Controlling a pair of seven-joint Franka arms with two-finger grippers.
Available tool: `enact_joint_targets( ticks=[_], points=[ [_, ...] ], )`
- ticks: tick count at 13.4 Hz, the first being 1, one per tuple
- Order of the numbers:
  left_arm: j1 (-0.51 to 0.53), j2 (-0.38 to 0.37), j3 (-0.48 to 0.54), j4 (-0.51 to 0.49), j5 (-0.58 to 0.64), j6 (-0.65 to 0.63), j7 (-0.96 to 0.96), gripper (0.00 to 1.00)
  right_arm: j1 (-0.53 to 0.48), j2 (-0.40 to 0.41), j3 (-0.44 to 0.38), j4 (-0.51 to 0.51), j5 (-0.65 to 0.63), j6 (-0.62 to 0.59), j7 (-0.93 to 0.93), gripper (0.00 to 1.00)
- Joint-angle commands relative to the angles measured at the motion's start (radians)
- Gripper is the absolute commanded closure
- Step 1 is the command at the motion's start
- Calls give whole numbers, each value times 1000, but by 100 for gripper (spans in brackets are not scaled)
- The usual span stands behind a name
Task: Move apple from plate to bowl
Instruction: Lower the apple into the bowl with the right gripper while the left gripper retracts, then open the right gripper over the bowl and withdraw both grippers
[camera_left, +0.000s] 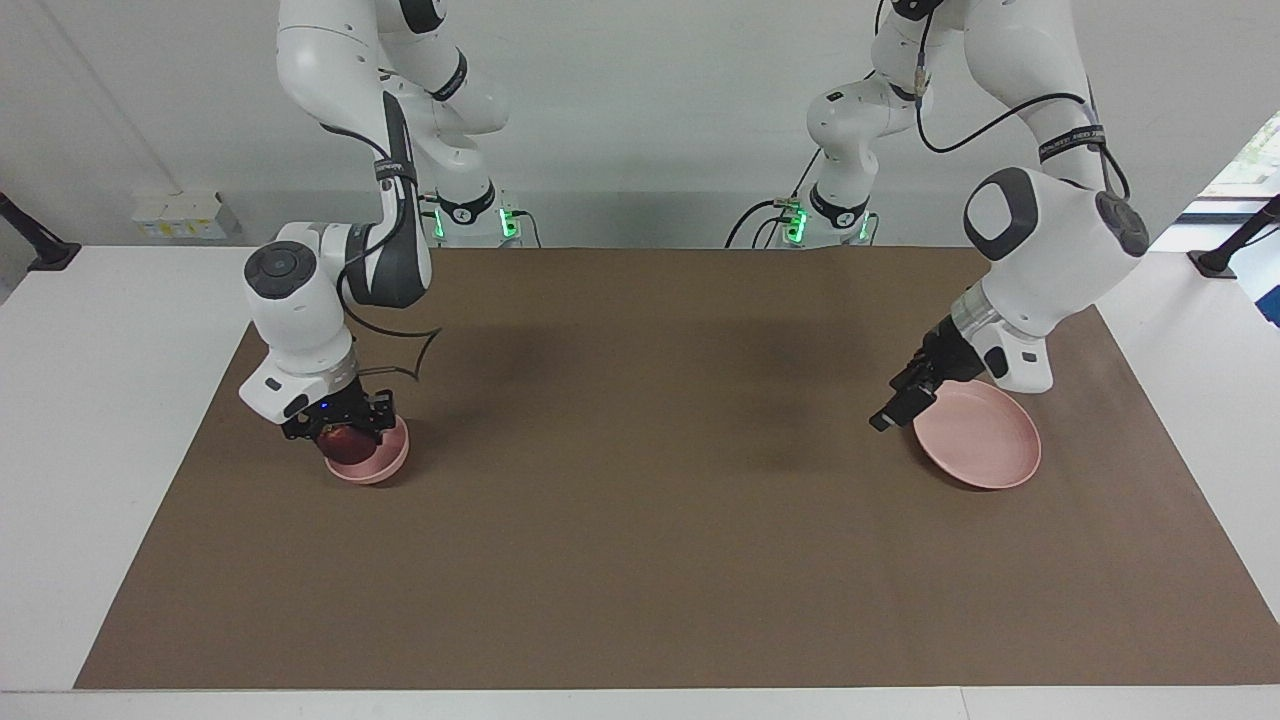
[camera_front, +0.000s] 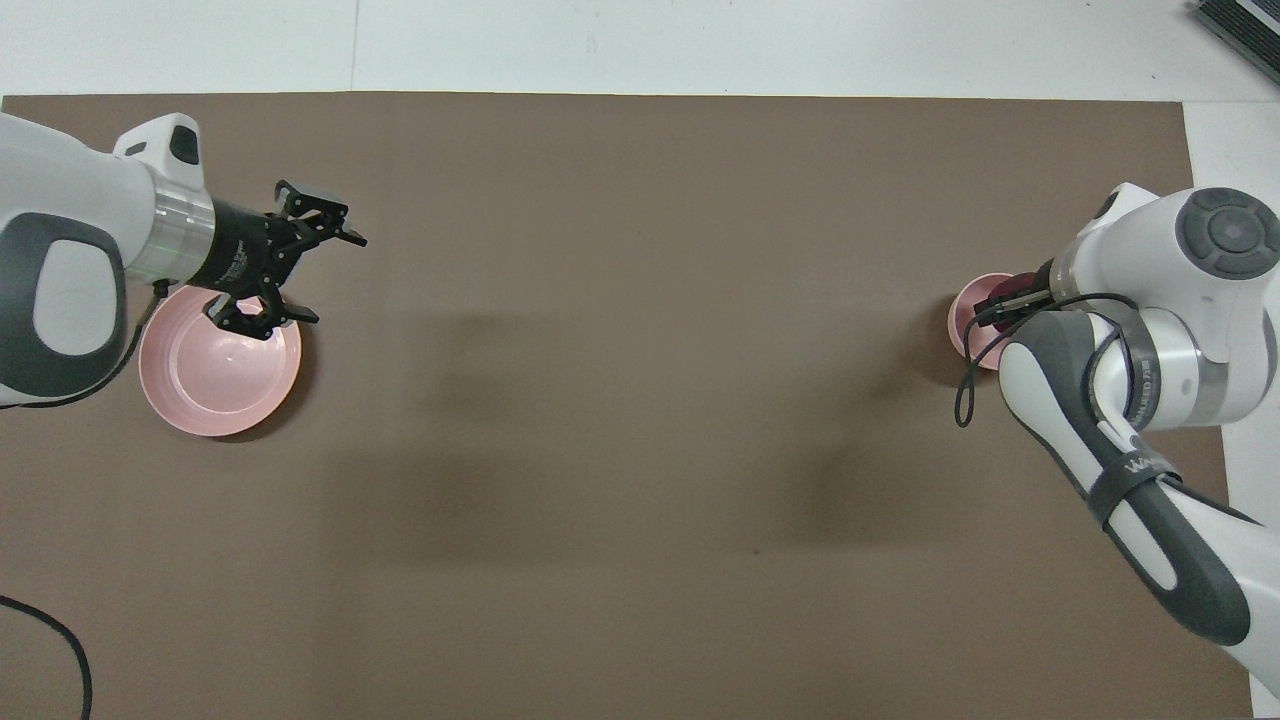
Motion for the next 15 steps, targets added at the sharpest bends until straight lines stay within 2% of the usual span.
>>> enact_joint_targets(
  ticks=[1,3,4,7,8,10,14,15],
  points=[
    [23,-63,13,25,20,-24,41,0,-1,7,4,1,-5,-10,4,100],
    [25,-86,22,25,21,-28,55,0,-1,7,7,-13,-1,-8,8,100],
    [25,-91,30,28,23,-31,57,0,-1,7,7,-13,-1,-8,19,97],
    [14,-99,39,74,115,-53,104,0,1,10,9,-25,-1,-5,39,83],
    [4,-102,65,83,132,-68,168,0,1,18,9,-28,5,-2,45,75],
    [-70,-119,173,86,133,-77,303,0,2,21,9,-30,41,3,44,66],
    [-333,-168,497,86,133,-103,502,0,1,32,7,-30,41,9,42,42],
    [-357,-183,533,86,133,-120,565,0,-2,33,7,-30,41,12,42,38]
  ],
)
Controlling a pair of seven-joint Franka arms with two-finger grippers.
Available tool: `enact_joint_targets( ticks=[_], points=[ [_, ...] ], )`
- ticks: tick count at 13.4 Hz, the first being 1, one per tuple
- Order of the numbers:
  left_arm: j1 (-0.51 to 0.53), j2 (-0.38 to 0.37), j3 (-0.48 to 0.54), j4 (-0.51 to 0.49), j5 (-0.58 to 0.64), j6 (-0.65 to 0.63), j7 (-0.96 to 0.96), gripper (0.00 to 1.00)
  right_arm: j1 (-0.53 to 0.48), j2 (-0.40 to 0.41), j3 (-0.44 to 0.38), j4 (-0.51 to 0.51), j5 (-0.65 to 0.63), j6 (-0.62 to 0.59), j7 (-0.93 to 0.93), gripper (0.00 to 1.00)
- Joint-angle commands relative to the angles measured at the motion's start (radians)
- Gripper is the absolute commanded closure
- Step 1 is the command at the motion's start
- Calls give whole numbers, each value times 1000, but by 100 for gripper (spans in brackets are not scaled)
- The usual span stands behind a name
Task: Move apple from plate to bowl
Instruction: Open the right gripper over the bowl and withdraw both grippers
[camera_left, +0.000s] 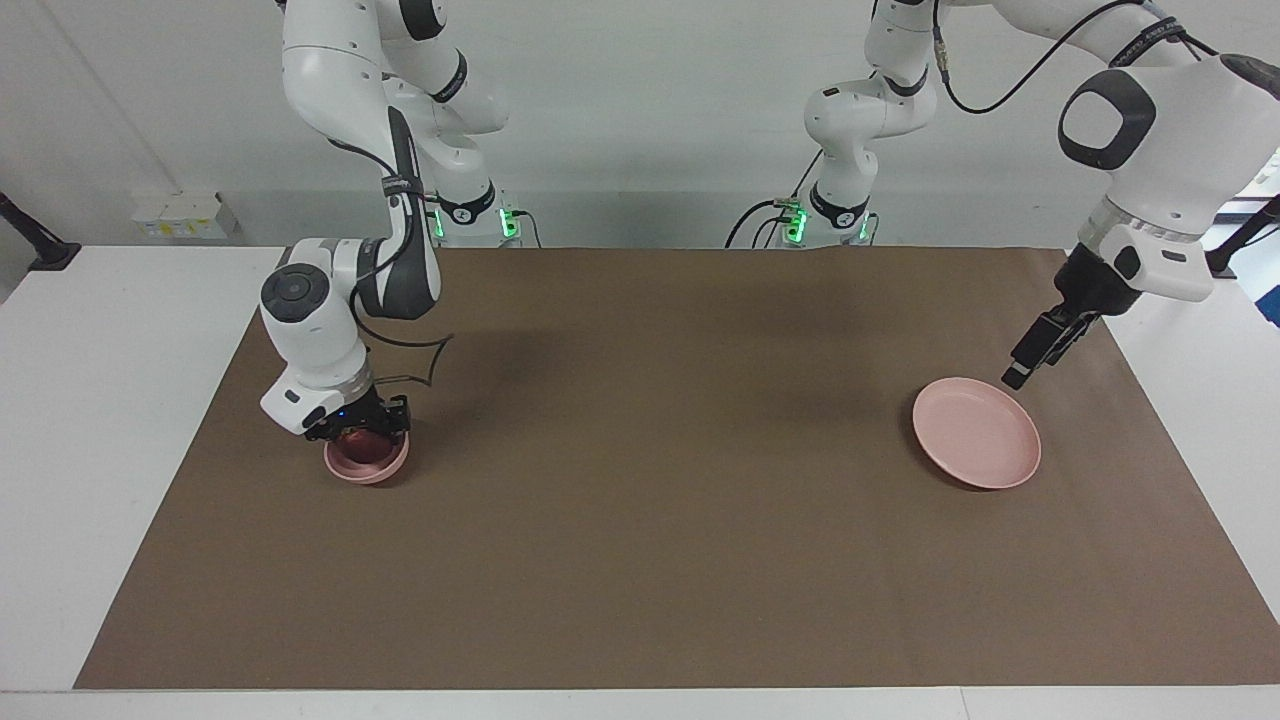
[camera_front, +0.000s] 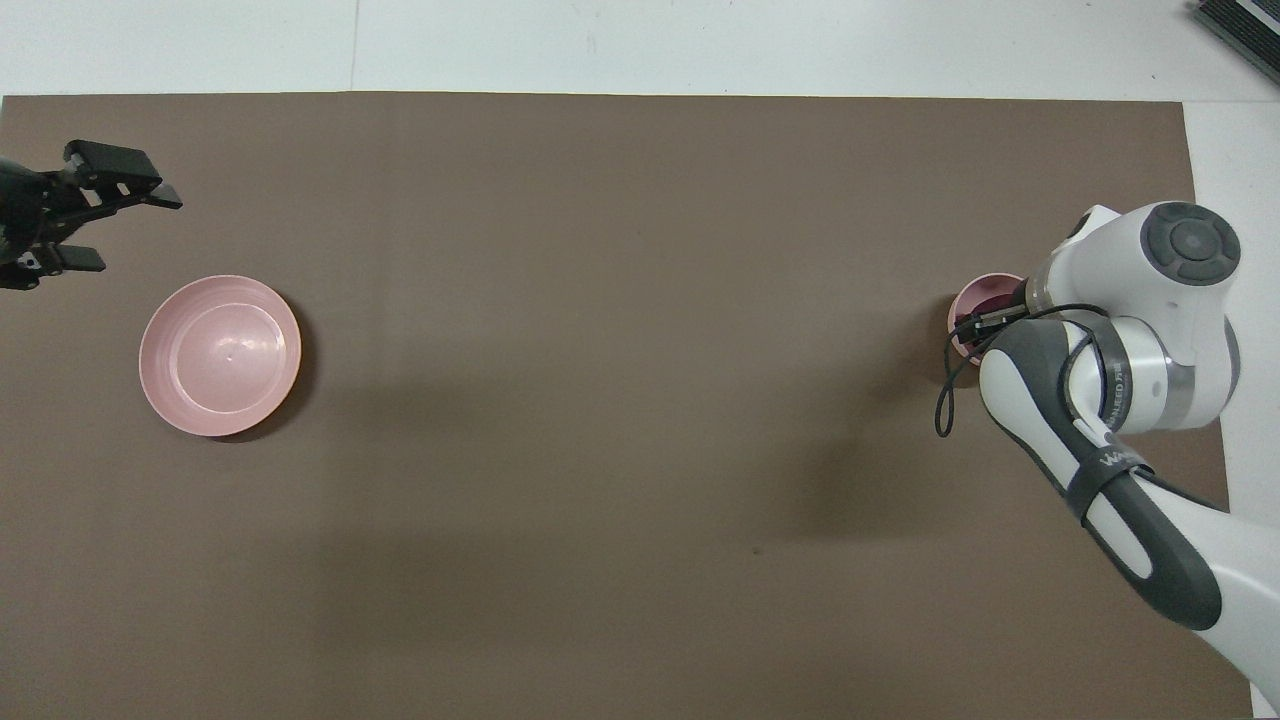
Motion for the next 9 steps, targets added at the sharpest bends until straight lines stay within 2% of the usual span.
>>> enact_joint_targets(
  ticks=[1,3,5,7,9],
  points=[
    [-89,-51,106,4,21,-61,148,0,-7,5,4,-2,16,16,13,32],
    [-83,-85,109,4,24,-93,251,0,-12,9,4,-2,16,19,9,30],
    [-77,-119,109,8,40,-154,330,0,-12,9,4,-2,16,19,16,21],
    [-77,-152,107,8,115,-207,406,0,-12,9,4,0,16,19,14,0],
    [-79,-160,112,20,133,-277,422,0,-12,12,4,4,16,19,14,0]
  ],
)
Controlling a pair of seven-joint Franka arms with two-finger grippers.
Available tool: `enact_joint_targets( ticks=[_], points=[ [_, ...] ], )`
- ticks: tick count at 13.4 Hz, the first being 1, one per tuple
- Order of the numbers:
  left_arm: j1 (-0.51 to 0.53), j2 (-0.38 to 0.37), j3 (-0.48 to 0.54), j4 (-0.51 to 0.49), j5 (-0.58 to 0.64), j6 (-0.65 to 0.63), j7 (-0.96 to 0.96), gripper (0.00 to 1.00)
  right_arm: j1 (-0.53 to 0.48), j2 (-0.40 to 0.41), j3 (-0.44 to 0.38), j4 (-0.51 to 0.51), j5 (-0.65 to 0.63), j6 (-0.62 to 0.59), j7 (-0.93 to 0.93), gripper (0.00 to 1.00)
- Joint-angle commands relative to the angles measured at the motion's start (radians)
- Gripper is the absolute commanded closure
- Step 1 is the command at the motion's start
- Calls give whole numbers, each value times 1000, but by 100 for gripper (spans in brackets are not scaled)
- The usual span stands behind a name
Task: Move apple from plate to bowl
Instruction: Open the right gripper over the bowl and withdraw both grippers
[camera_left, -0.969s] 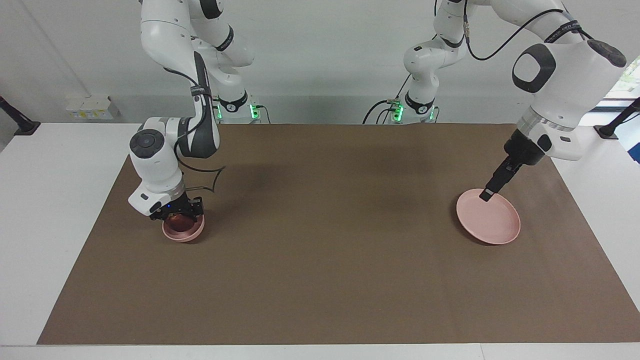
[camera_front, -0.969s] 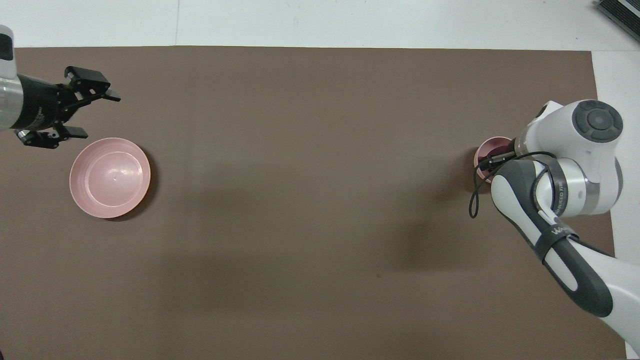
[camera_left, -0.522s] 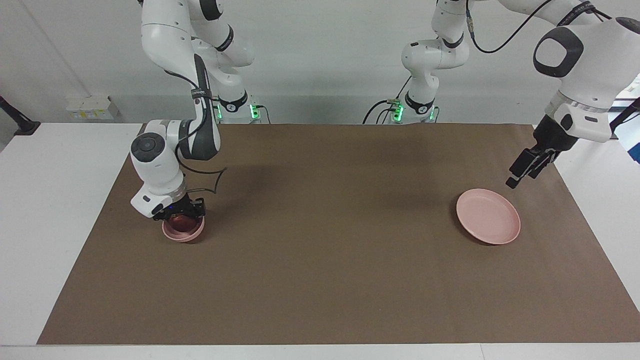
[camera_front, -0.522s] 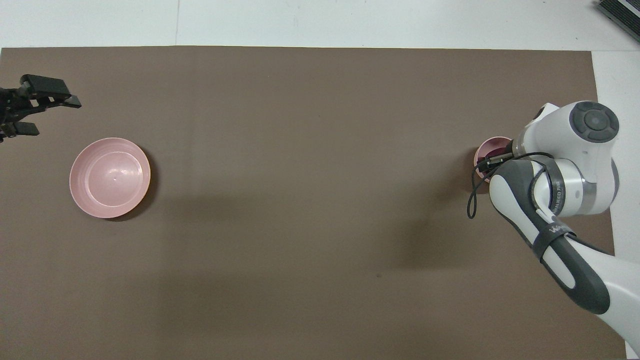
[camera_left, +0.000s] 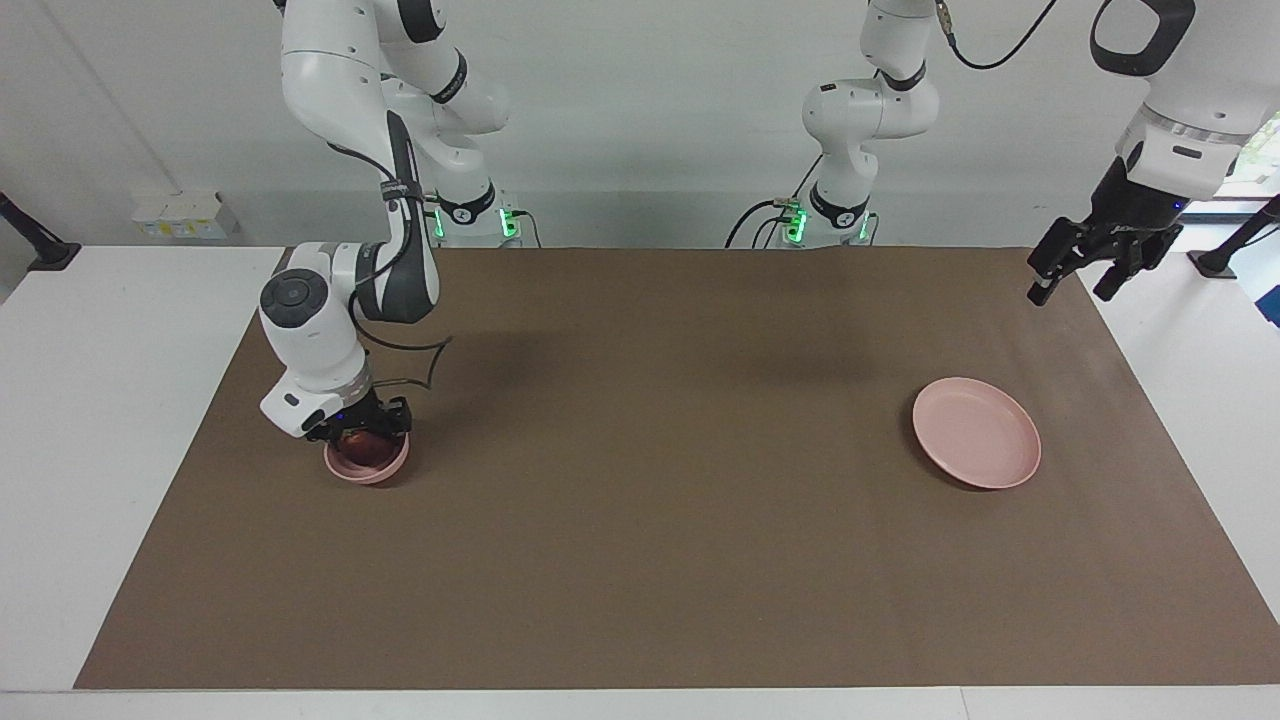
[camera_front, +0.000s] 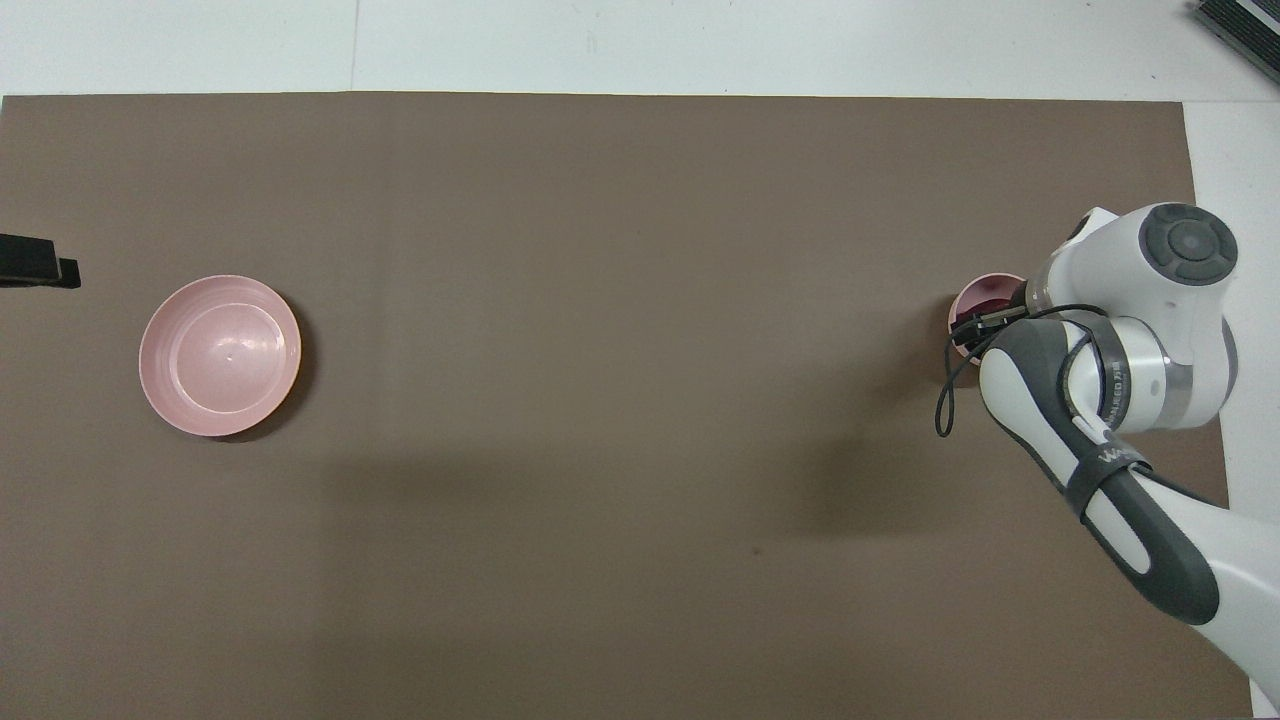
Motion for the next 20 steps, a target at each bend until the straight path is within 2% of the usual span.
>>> enact_joint_targets(
  ticks=[1,3,5,9,11,15,18,20],
  points=[
    [-16,-15,14,29,37,-103,43,0,-6,4,5,5,16,15,17,0],
    [-28,9,9,102,32,-183,54,0,-5,2,5,16,16,4,21,0],
    [-46,17,17,110,29,-212,59,0,-5,-13,4,33,16,-21,26,0],
    [-86,20,60,112,41,-228,109,0,2,-82,7,140,33,-194,59,0],
    [-85,19,57,107,49,-218,169,0,3,-128,7,180,100,-281,69,0],
    [-115,42,47,112,95,-228,174,0,29,-257,18,186,103,-401,180,0],
    [-123,42,44,98,81,-221,148,0,48,-349,22,192,106,-493,233,0],
    [-123,33,43,92,78,-223,145,0,46,-387,19,253,138,-618,231,0]
  ],
)
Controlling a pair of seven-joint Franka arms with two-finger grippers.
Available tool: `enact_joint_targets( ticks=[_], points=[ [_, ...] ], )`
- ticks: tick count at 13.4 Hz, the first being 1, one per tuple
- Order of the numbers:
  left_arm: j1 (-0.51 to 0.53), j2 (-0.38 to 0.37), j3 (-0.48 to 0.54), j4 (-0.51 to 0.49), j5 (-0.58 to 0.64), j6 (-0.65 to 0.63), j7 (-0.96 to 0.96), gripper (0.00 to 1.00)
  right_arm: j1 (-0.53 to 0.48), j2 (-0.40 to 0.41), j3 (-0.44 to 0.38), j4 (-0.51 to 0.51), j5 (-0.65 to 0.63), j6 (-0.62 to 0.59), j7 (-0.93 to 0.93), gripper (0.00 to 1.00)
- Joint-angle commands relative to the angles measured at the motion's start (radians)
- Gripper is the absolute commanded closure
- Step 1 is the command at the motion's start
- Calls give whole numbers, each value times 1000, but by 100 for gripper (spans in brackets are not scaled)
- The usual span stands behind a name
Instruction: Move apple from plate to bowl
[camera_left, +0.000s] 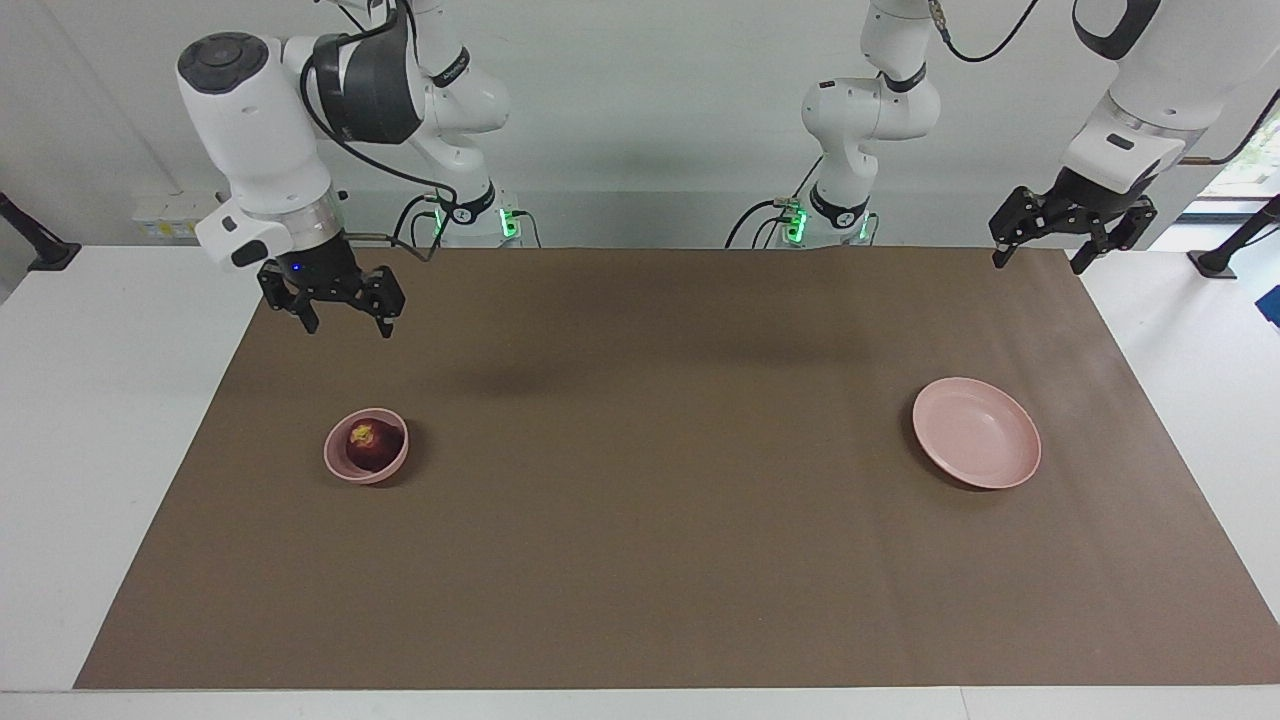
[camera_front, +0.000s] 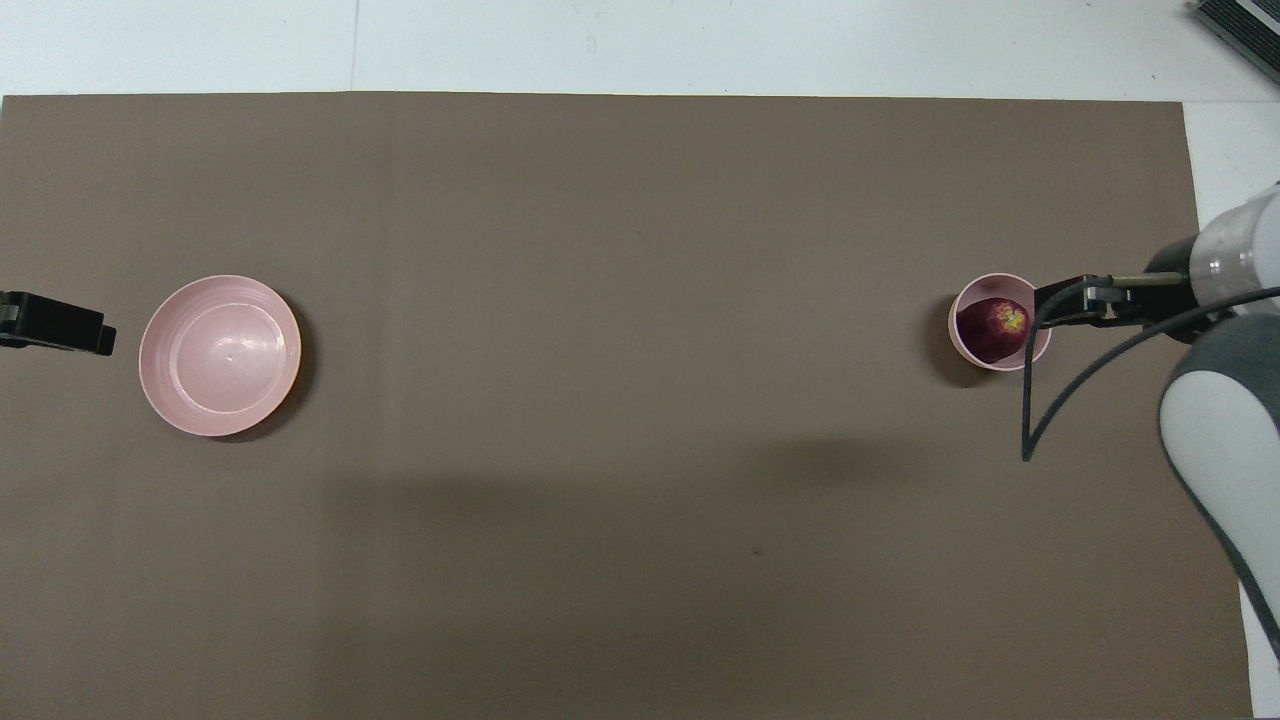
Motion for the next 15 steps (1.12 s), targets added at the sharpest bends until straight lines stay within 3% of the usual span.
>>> enact_joint_targets(
  ticks=[1,3,5,7,15],
  points=[
    [-15,-6,12,14,14,-21,-14,0,-12,-43,-9,92,41,-155,9,0],
    [1,-6,13,14,14,-22,-14,0,-22,-42,-12,209,38,-278,-19,0],
    [1,-6,27,14,14,-22,-14,0,-22,-43,-15,255,20,-358,-51,0],
    [-1,-6,27,14,16,-22,-13,0,-22,-82,-9,184,27,-328,-83,0],
    [-1,-6,26,14,14,-22,-13,0,-44,-115,-18,123,41,-321,-86,0]
  ],
)
